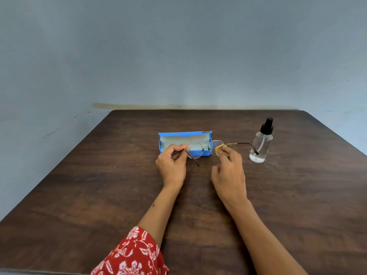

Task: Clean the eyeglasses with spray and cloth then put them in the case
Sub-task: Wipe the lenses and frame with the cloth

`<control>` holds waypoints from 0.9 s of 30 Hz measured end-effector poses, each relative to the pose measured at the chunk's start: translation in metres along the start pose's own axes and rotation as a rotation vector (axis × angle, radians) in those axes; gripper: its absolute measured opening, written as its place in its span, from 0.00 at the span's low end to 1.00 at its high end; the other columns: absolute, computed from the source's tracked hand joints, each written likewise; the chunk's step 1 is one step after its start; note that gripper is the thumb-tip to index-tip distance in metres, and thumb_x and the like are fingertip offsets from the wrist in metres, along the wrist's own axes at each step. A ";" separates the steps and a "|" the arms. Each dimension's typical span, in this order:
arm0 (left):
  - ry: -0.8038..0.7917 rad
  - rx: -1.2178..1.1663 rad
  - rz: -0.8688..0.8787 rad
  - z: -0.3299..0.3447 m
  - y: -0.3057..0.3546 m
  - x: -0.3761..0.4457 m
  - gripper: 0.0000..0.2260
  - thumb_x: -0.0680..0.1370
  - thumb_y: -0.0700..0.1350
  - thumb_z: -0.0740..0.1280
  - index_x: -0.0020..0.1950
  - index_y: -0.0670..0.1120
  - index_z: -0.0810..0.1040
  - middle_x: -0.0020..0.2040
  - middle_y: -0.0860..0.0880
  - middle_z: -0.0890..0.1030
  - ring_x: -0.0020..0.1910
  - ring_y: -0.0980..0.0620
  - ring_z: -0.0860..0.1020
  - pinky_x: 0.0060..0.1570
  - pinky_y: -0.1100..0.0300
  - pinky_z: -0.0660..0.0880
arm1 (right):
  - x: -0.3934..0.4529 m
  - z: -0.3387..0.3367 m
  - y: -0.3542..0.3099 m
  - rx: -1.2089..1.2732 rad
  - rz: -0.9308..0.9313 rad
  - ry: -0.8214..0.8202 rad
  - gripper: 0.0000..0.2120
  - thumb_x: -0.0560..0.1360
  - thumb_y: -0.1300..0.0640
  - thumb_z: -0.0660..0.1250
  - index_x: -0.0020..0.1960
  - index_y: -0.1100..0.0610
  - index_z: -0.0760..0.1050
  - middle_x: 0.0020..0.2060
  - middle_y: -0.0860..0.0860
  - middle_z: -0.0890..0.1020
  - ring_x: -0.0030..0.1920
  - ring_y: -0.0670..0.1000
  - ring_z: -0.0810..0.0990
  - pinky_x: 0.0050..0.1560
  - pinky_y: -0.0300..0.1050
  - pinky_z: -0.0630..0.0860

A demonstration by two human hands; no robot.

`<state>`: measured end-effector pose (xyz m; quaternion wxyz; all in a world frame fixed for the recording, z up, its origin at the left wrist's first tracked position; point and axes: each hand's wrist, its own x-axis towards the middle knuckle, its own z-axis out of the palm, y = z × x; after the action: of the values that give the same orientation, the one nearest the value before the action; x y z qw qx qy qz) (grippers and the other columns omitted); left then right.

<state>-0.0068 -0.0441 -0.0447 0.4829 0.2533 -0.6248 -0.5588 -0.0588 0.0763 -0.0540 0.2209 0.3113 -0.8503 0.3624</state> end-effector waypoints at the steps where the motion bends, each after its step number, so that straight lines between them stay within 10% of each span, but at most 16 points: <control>1: -0.003 0.000 0.001 0.001 0.000 -0.001 0.05 0.70 0.35 0.73 0.39 0.45 0.81 0.41 0.52 0.83 0.40 0.64 0.82 0.47 0.65 0.79 | 0.000 -0.001 0.000 -0.009 0.011 -0.001 0.20 0.65 0.73 0.65 0.57 0.68 0.76 0.55 0.59 0.77 0.58 0.59 0.74 0.43 0.48 0.78; 27: -0.004 -0.020 -0.003 0.001 -0.002 0.002 0.05 0.71 0.35 0.73 0.39 0.44 0.81 0.42 0.50 0.83 0.40 0.64 0.82 0.46 0.69 0.78 | -0.001 -0.002 0.000 -0.012 -0.050 -0.026 0.23 0.64 0.75 0.66 0.59 0.68 0.76 0.55 0.59 0.78 0.57 0.60 0.75 0.43 0.48 0.78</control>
<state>-0.0085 -0.0458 -0.0458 0.4835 0.2484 -0.6196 -0.5662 -0.0577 0.0780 -0.0535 0.2208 0.3359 -0.8471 0.3476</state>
